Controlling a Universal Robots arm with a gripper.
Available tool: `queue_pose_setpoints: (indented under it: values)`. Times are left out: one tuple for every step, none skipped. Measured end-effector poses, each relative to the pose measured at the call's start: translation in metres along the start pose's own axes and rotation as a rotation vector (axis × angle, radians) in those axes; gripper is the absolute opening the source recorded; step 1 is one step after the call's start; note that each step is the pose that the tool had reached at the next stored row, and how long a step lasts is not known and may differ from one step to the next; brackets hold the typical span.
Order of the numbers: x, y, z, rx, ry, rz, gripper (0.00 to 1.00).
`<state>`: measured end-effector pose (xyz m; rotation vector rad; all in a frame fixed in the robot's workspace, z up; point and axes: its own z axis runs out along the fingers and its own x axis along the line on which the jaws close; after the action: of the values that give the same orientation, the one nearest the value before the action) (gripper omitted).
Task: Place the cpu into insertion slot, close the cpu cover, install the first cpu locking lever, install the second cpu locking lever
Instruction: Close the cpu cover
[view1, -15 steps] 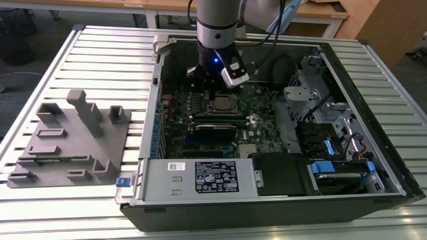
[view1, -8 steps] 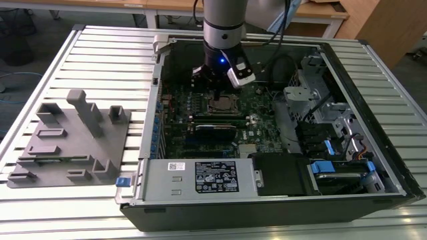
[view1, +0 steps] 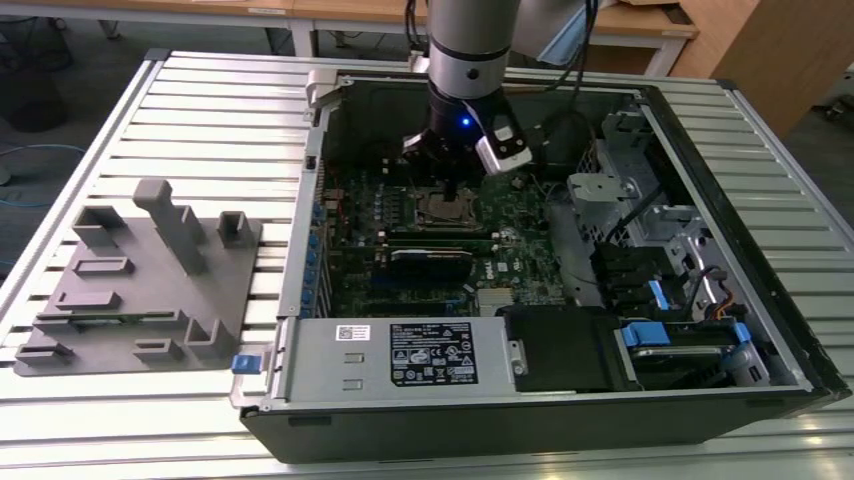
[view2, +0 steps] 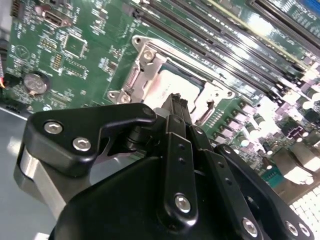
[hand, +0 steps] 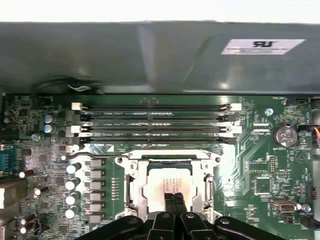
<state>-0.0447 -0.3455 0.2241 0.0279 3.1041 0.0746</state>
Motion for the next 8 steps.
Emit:
queue_pose_setpoints:
  values:
    - [0.0000,0.0000,0.0000,0.0000,0.0000,0.000,0.11]
    - [0.0000,-0.0003,0.0000,-0.0001,0.0000,0.000,0.11]
    - [-0.0001,-0.0009,0.0000,0.0000,0.0000,0.000,0.11]
    - [-0.0001,-0.0020,-0.0001,0.0000,0.0000,0.000,0.11]
    - [-0.0001,-0.0029,-0.0001,0.0000,0.0000,0.000,0.11]
    - [-0.0002,-0.0036,-0.0001,-0.0001,0.0000,0.000,0.11]
    - [-0.0001,-0.0037,-0.0001,-0.0001,-0.0001,0.000,0.11]
    - [-0.0001,-0.0037,-0.0001,0.0000,0.0000,0.000,0.11]
